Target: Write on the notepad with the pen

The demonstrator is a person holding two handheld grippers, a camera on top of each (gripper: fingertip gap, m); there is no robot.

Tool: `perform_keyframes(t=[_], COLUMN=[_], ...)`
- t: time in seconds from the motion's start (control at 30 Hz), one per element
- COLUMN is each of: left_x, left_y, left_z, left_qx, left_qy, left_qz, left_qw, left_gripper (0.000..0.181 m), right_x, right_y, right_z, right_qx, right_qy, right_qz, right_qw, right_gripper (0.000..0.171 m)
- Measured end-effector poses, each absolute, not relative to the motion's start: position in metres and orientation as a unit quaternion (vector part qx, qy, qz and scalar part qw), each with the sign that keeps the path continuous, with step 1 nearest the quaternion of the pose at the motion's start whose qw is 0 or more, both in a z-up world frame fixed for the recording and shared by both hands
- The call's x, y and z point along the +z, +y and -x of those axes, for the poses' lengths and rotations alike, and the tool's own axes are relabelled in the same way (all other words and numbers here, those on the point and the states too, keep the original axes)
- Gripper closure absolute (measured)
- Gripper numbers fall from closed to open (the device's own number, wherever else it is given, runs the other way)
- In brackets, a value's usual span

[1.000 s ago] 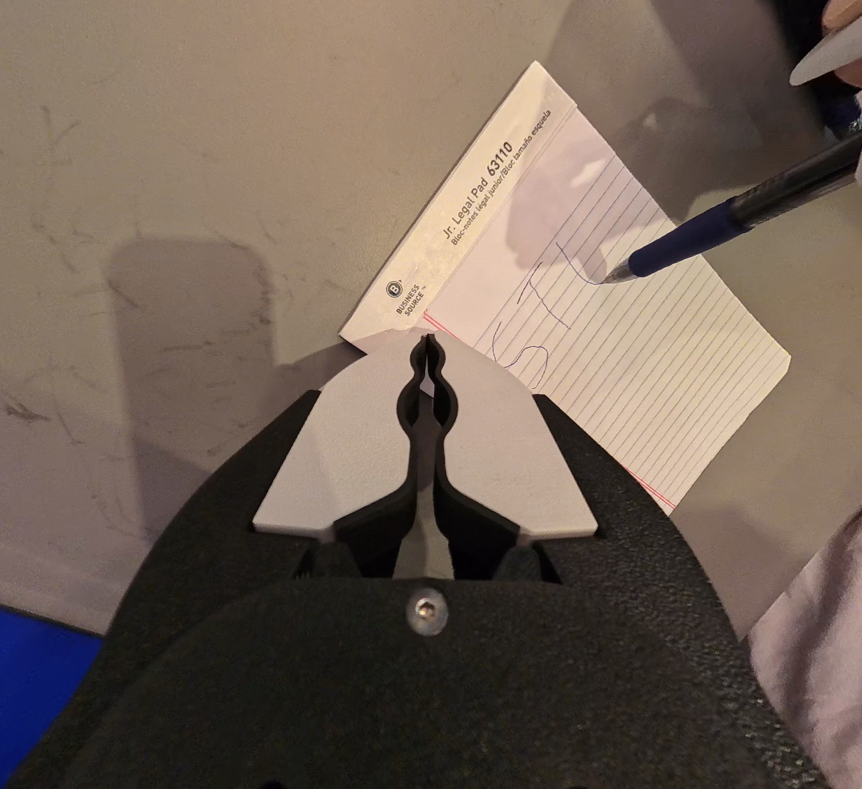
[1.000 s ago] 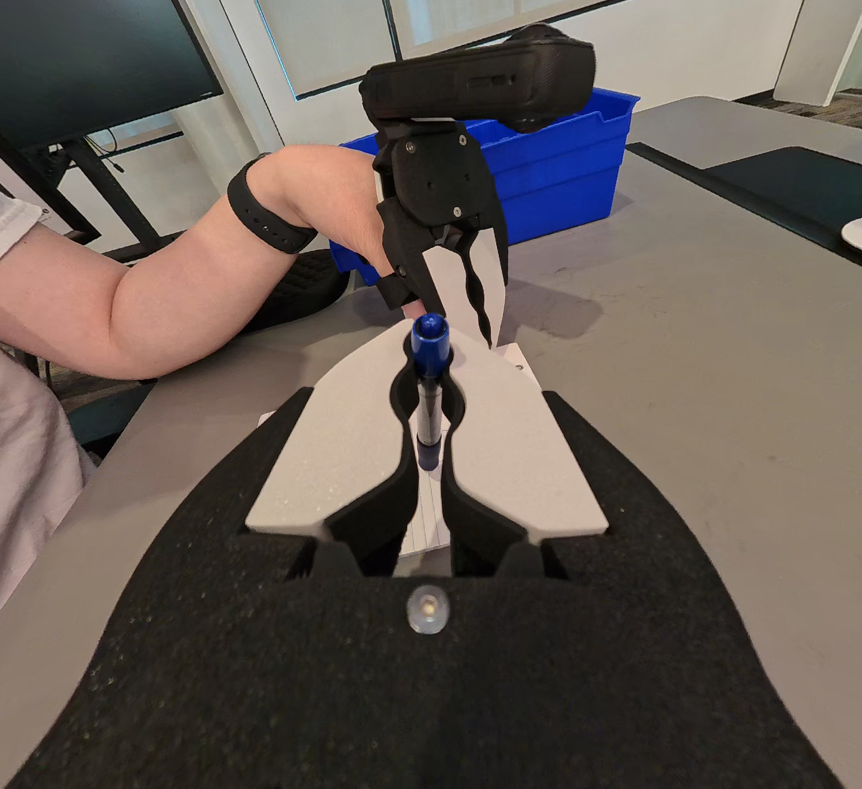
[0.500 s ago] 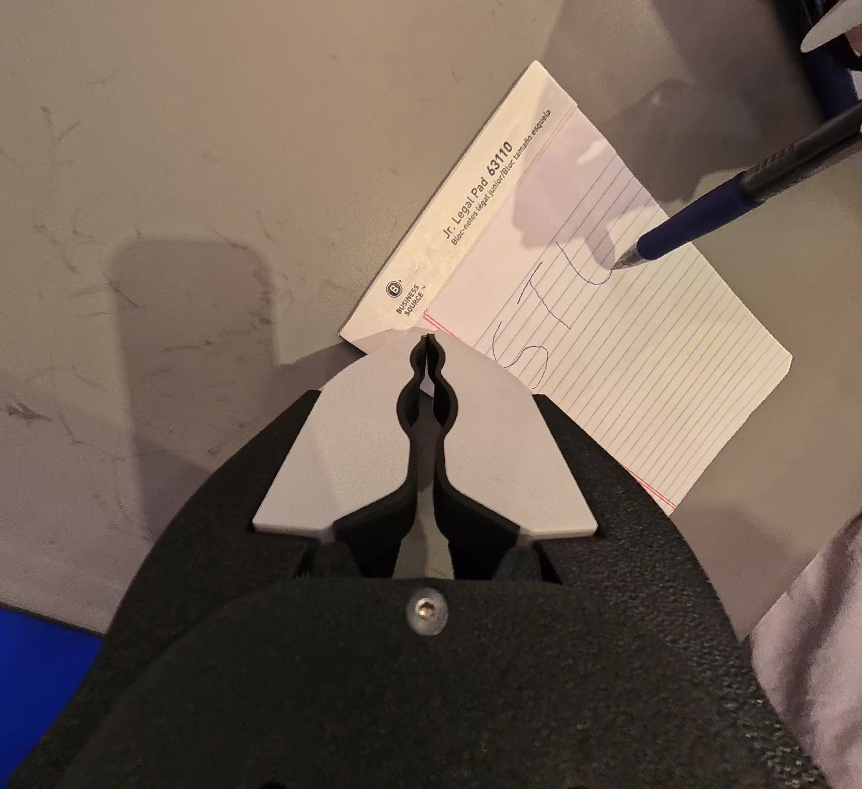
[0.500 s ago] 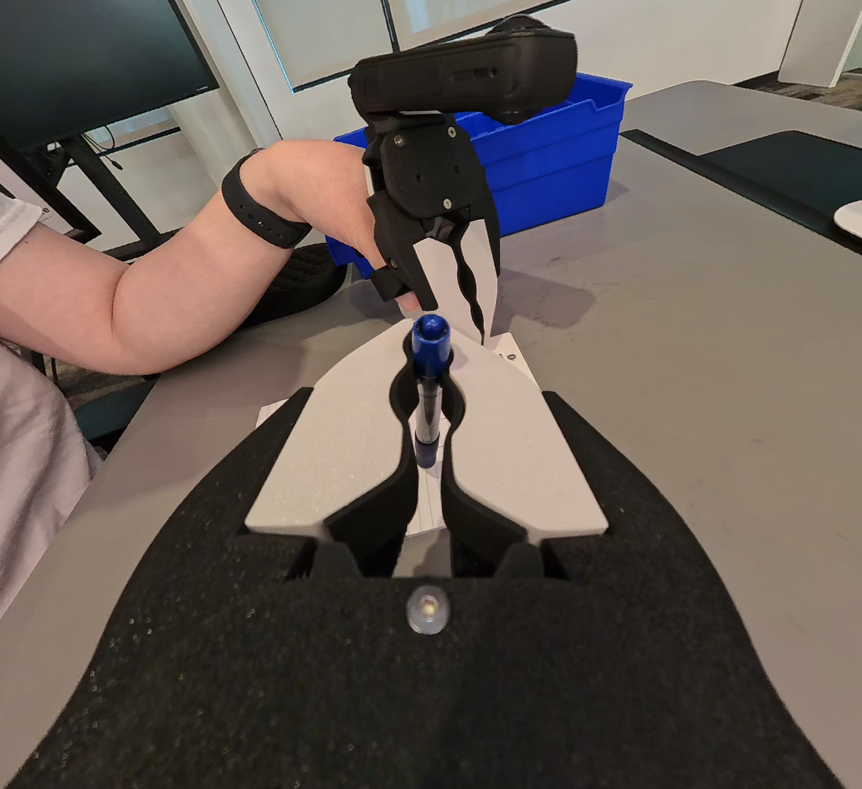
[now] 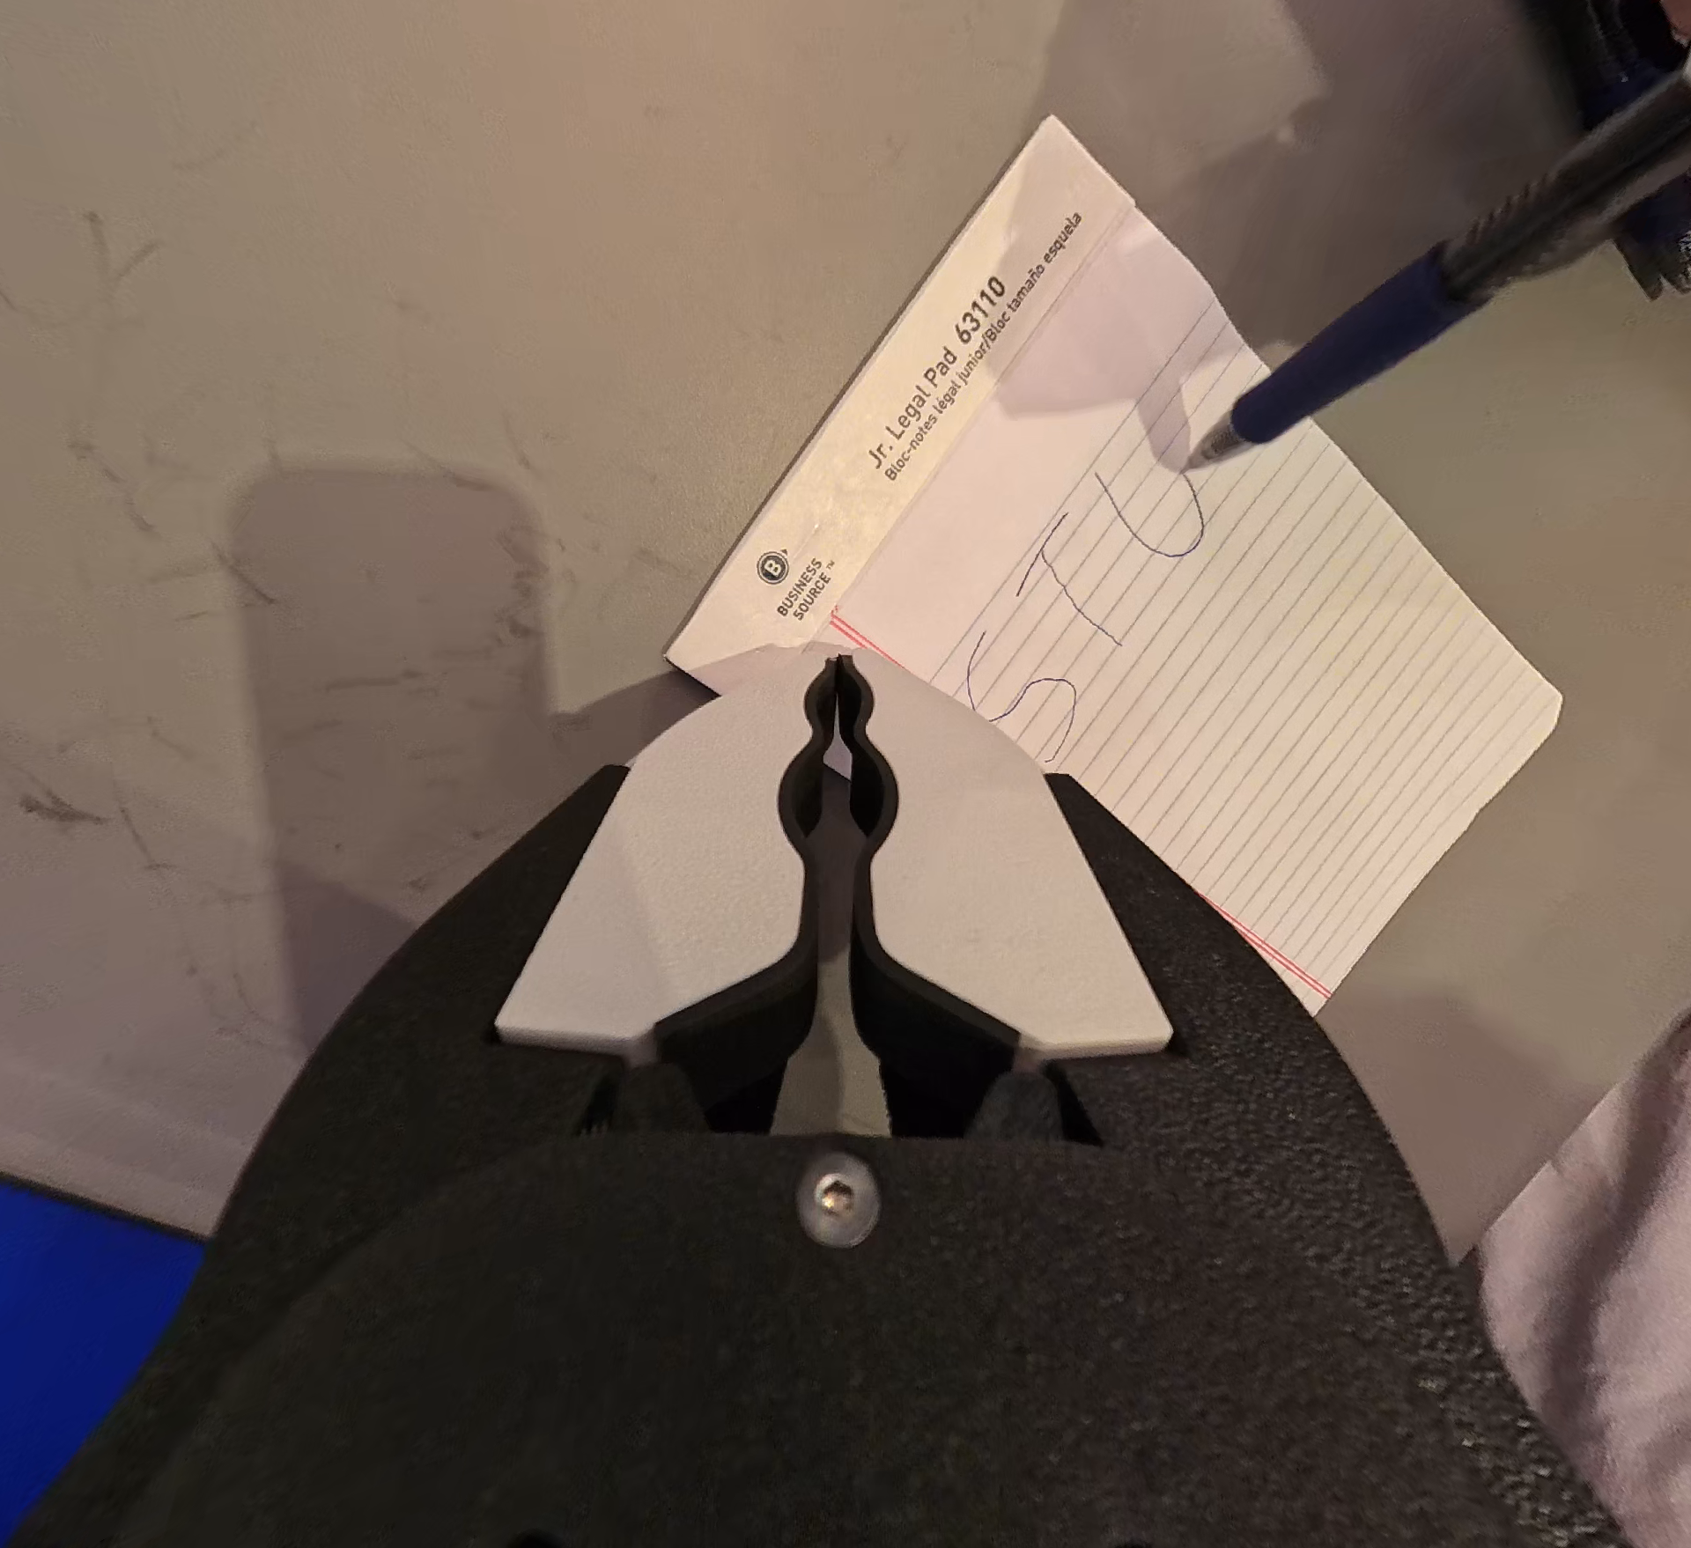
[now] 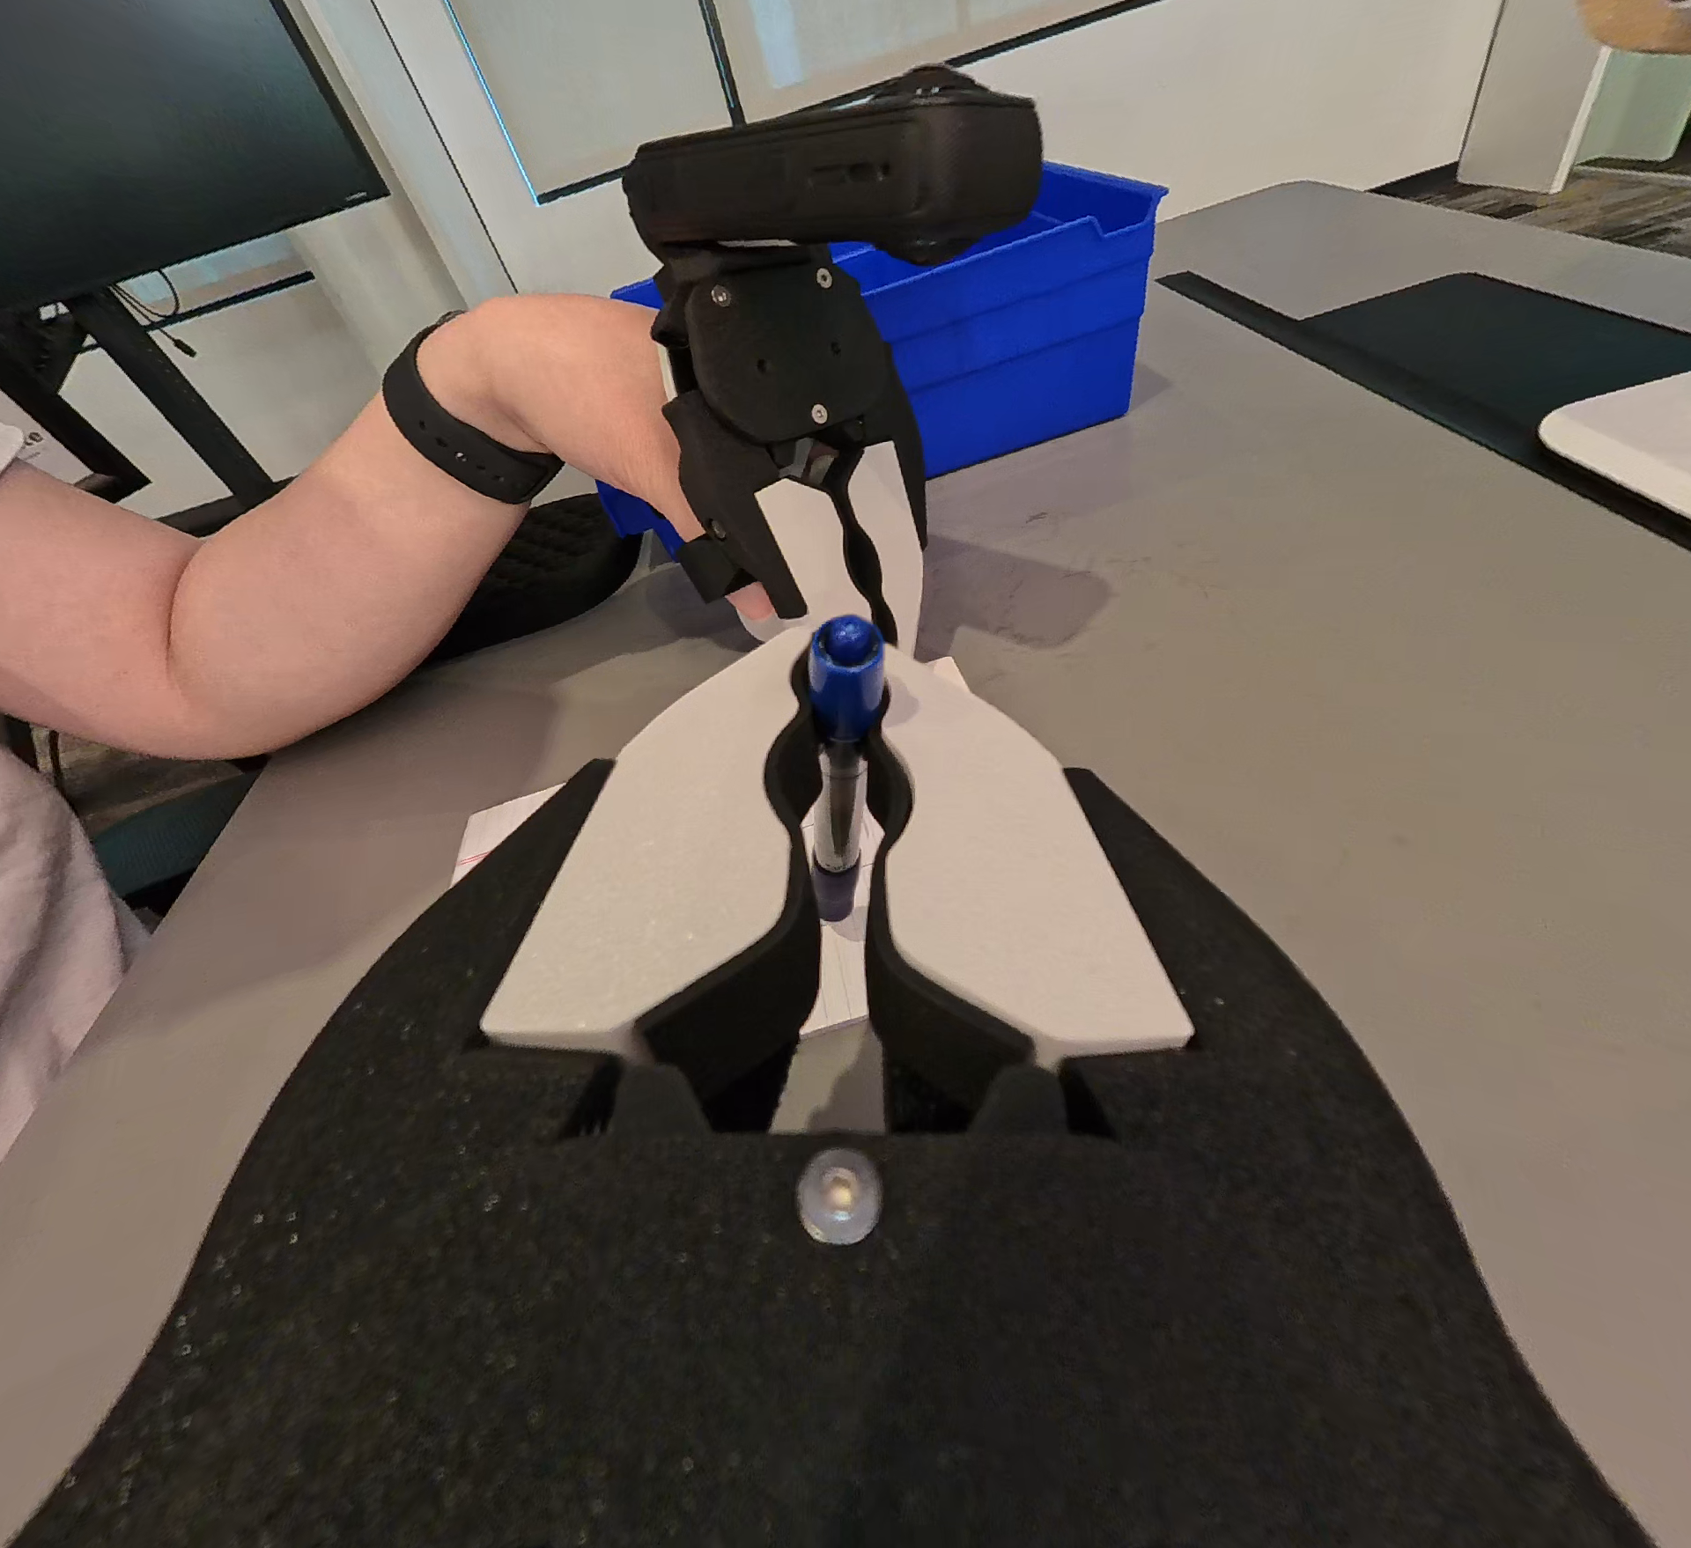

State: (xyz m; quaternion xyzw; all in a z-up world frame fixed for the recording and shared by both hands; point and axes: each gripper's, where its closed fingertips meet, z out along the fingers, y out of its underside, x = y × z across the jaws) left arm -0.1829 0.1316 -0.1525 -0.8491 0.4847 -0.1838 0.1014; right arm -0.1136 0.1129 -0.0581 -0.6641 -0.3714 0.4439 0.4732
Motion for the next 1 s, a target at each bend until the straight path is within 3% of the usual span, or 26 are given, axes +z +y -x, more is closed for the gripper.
perform_keyframes(t=[1.0], left_x=[-0.153], left_y=[0.132], left_z=[0.183], left_qx=[-0.181], left_qy=[0.486], left_qz=[0.849], left_qw=[0.101], left_gripper=[0.181], right_x=[-0.056], right_y=[0.128], right_z=[0.110], right_qx=[0.437], right_qy=[-0.360], right_qz=[0.661], right_qw=[0.492], right_gripper=[0.167])
